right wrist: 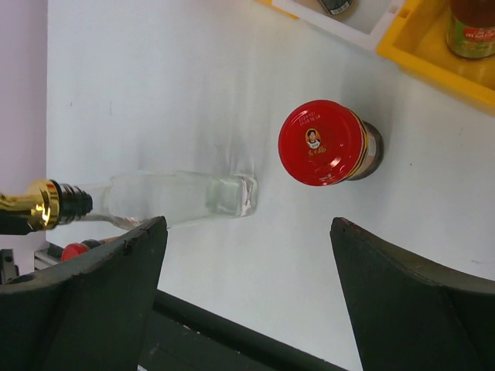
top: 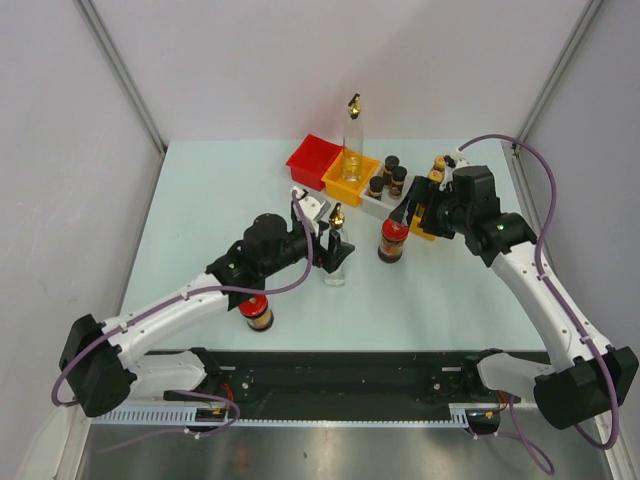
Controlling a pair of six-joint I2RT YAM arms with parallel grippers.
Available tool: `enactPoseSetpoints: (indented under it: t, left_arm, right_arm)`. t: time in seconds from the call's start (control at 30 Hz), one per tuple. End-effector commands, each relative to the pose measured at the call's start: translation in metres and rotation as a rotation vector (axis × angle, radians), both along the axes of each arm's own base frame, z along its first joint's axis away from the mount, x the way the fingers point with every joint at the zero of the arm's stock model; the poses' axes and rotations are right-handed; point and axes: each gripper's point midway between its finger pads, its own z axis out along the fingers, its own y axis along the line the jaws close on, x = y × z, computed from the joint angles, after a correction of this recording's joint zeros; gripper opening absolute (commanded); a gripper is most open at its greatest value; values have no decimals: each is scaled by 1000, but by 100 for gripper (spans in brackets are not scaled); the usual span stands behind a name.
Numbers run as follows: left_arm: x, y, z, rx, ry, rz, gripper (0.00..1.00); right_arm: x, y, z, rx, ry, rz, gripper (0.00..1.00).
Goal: Organize the condiment bottles
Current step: Pick up the bottle from the center of the board.
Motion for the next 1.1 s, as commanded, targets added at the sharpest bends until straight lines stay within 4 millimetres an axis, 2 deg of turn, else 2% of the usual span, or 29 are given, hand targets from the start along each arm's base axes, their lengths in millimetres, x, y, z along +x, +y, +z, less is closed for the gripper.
enactPoseSetpoints:
  t: [0.0, 0.23, 0.4, 0.77, 0.93, 1.07]
  left_arm:
    - [14, -4, 13, -63, -15, 70, 83]
    - [28, -3, 10, -63, -19, 132, 73]
    - [29, -6, 6, -60, -9, 128, 63]
    - [30, -10, 7, -95, -27, 121, 49]
    - [31, -13, 6, -95, -24, 112, 32]
    - [31, -14, 4, -93, -19, 110, 30]
  right_arm:
    - [0, -5, 20, 24, -65, -27, 92]
    - [-1, -10, 23, 15, -72, -43, 92]
    - [-1, -14, 25, 12, -81, -56, 92]
    - [-1, -17, 22, 4, -72, -63, 91]
    - [-1, -19, 23, 0, -75, -67, 91]
    - [-1, -19, 23, 2, -76, -68, 92]
